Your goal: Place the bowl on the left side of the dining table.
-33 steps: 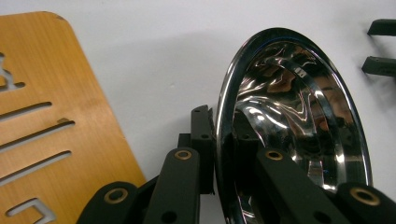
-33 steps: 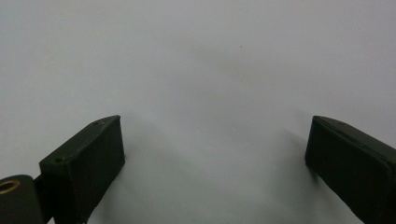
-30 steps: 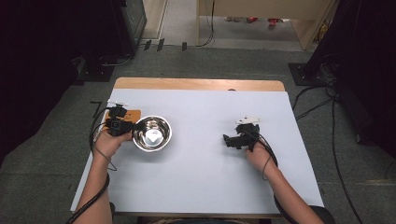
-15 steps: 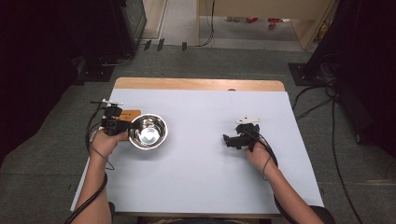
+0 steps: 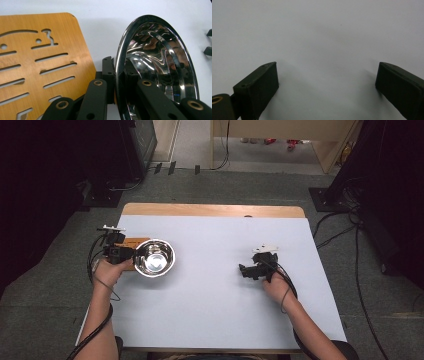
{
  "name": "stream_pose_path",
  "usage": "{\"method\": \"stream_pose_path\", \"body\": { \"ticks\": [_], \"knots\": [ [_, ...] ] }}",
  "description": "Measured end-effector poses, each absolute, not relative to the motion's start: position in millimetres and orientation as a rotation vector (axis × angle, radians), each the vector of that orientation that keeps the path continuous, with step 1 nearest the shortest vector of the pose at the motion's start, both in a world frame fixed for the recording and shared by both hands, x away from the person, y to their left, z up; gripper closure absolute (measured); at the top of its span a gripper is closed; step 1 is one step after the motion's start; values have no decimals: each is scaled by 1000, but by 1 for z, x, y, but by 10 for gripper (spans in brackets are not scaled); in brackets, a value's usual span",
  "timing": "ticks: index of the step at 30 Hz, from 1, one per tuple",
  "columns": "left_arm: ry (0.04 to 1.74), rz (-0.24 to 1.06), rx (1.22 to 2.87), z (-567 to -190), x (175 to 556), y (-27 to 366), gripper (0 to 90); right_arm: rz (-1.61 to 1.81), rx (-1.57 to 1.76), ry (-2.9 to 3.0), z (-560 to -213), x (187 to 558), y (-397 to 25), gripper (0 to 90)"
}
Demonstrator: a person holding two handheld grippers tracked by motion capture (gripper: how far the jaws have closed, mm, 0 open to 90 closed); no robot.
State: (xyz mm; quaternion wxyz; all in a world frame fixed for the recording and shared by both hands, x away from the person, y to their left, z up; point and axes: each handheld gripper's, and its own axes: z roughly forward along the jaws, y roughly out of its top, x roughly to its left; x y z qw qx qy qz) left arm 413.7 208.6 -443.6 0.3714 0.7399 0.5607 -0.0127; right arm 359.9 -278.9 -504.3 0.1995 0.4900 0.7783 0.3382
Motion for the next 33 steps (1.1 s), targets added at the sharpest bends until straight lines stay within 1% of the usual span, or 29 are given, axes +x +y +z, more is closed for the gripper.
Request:
{"method": "stream_pose_path", "body": {
  "ticks": [33],
  "knots": [
    [1574,69,1757,-443,415,241,846,946,1370,2176,-504,360,-279,44]
  ]
}}
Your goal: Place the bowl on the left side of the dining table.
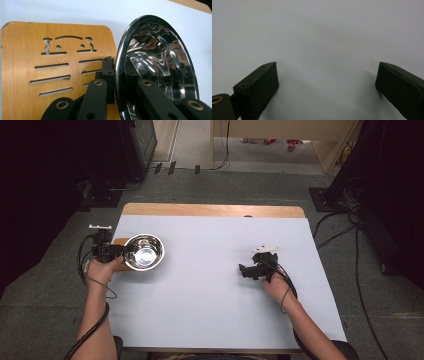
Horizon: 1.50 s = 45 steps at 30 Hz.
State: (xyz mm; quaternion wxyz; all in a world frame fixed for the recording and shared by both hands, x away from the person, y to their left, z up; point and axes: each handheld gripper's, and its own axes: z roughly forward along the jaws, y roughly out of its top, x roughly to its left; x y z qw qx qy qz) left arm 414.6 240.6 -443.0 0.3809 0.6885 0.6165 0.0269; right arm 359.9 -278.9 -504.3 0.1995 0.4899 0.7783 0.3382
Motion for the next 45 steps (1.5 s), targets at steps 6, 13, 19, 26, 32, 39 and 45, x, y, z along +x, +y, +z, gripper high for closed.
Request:
{"method": "stream_pose_path", "body": {
  "ticks": [6,13,19,26,32,39,45],
  "knots": [
    [1590,81,1739,-443,414,246,846,946,1370,2176,-504,360,-279,44],
    [1611,97,1721,-444,414,253,846,946,1370,2176,-504,360,-279,44],
    [1635,109,1692,-446,414,262,846,946,1371,2176,-504,360,-279,44],
    [1657,110,1681,-449,416,268,846,946,1370,2176,-504,360,-279,44],
    [1675,112,1672,-453,418,272,846,947,1372,2175,-504,360,-279,44],
    [1692,111,1677,-456,420,272,846,947,1372,2175,-504,360,-279,44],
    [1700,100,1649,-460,423,276,846,946,1370,2176,-504,360,-279,44]
  ]
}}
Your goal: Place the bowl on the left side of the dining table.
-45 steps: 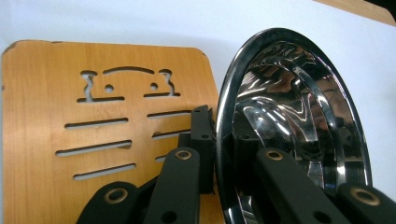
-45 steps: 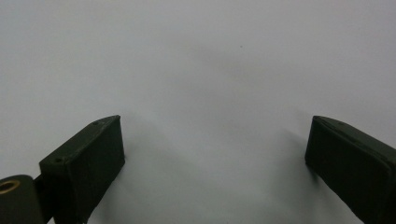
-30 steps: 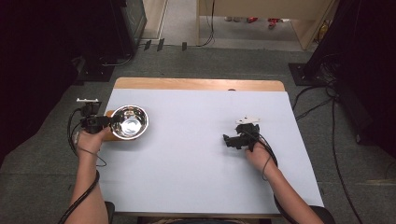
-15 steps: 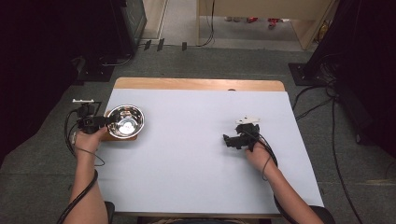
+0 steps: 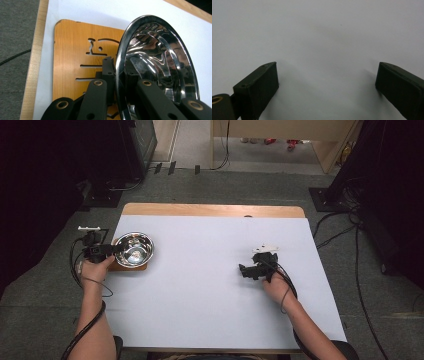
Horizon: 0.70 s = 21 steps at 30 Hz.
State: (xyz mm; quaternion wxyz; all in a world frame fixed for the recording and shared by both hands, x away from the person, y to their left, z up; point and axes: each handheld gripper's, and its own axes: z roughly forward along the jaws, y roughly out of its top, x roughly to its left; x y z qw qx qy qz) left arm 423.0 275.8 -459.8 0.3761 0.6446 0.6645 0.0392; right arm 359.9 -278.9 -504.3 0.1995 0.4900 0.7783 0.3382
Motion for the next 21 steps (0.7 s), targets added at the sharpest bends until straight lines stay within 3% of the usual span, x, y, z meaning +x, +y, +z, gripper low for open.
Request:
{"method": "stream_pose_path", "body": {
  "ticks": [21],
  "knots": [
    [1728,177,1605,-467,422,292,828,947,1372,2175,-504,360,-279,44]
  ]
}}
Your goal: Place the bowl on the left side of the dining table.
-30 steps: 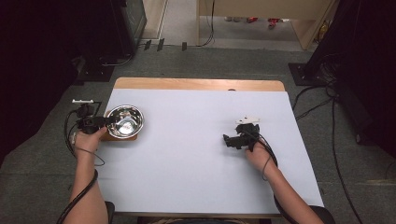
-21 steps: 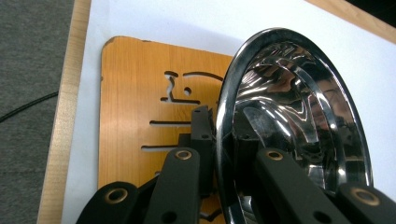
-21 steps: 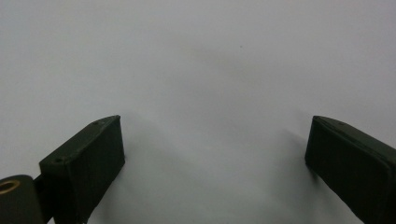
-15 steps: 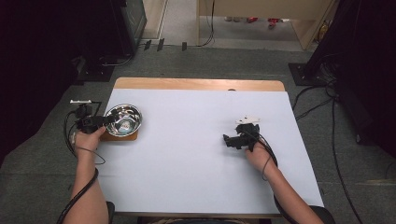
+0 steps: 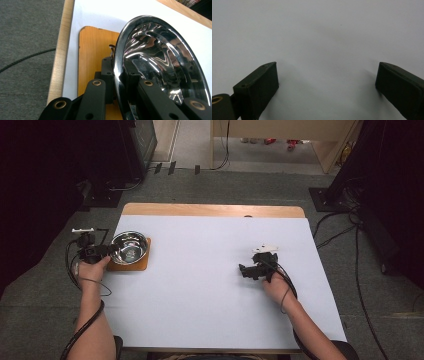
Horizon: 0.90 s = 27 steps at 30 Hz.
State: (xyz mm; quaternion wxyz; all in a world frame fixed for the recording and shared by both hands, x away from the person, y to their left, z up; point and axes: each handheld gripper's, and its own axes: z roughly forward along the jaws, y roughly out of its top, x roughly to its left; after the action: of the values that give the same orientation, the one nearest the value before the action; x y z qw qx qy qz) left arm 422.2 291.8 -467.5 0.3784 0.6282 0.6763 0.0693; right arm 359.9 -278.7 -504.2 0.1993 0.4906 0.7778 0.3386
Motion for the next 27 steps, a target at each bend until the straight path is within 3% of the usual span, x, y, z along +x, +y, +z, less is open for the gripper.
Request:
{"method": "stream_pose_path", "body": {
  "ticks": [13,27],
  "knots": [
    [1728,187,1619,-471,422,291,768,947,1372,2175,-504,360,-279,44],
    [1726,286,1637,-456,418,289,548,946,1370,2176,-504,360,-279,44]
  ]
}}
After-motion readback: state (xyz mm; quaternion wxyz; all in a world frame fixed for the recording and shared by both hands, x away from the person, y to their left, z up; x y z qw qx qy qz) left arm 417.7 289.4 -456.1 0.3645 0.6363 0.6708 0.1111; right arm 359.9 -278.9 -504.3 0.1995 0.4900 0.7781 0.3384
